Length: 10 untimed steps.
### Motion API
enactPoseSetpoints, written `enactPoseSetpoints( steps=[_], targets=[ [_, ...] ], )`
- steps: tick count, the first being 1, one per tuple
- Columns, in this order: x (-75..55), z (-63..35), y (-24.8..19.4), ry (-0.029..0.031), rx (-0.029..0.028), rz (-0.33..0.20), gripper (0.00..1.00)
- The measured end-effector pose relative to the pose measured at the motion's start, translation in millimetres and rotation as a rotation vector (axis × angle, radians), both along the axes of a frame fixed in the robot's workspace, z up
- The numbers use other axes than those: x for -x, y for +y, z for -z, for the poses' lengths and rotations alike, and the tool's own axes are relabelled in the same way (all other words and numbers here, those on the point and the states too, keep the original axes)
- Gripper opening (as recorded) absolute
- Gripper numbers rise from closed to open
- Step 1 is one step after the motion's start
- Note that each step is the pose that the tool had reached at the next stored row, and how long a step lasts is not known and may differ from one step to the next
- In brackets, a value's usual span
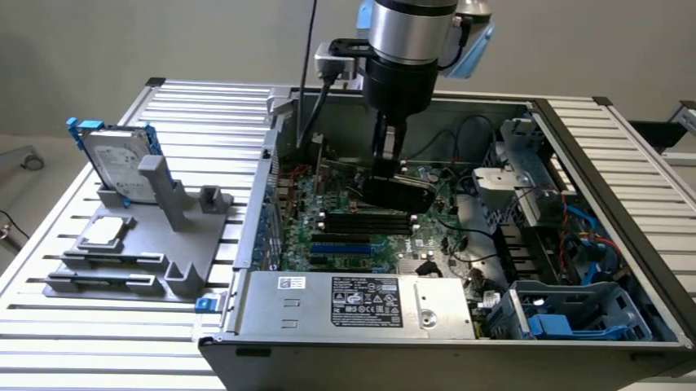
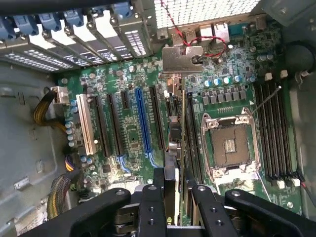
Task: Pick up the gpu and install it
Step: 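Insert the gpu into the slot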
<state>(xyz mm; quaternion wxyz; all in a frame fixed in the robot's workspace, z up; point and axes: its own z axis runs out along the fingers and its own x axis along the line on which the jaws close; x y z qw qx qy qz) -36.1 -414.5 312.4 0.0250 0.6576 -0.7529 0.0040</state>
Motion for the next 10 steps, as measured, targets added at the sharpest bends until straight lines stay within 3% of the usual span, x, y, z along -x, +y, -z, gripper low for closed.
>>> enactPoseSetpoints(
  steps=[10],
  targets=[
    [1.4,9.6,-2.7,-0.0001,-0.0027,-0.103,0.27]
  ],
)
